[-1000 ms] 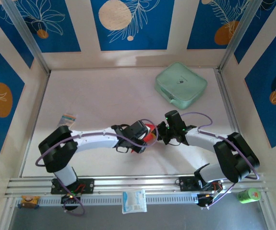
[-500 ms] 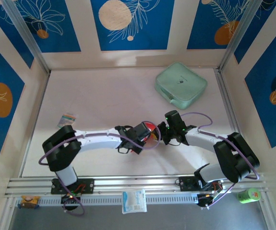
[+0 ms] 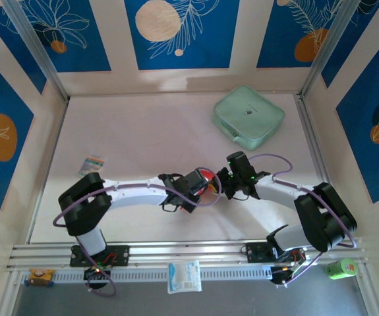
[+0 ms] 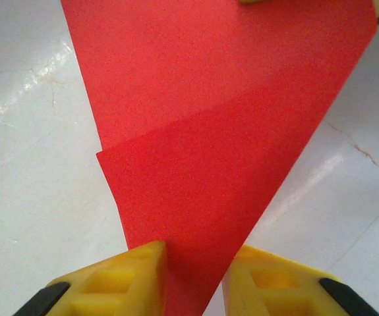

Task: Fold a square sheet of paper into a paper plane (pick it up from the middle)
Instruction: Perform the fifth fold on the wing at the bottom-center of the table.

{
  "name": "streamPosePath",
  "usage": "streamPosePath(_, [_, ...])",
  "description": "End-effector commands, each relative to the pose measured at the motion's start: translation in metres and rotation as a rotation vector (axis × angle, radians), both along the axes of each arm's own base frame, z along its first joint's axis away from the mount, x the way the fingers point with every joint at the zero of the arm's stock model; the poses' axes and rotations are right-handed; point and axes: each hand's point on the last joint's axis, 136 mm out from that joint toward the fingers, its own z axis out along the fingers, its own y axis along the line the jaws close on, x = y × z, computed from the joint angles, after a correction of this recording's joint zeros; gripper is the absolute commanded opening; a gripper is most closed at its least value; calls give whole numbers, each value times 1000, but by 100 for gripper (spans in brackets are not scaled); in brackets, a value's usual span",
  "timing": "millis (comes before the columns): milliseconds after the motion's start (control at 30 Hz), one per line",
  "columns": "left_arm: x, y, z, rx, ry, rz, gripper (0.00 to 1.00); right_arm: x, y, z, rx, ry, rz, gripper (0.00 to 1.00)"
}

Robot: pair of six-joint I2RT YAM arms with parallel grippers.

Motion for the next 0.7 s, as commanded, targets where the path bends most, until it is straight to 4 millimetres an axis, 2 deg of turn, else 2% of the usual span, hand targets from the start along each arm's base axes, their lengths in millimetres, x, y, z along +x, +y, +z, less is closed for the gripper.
streamPosePath(0, [-4,-2,7,1,-17,-33,27,4,1,8,-3,-13,8,0])
streamPosePath(400, [-7,1,6,7,-30,-36,24,5,2,6,-5,-10,17,0])
streamPosePath(533, [-8,2,1,18,-23,-35,17,6,3,8,-5,-20,31,1])
streamPosePath(667, [-7,4,-2,27,-26,-26,15,6,2,13,-15,-38,44,4])
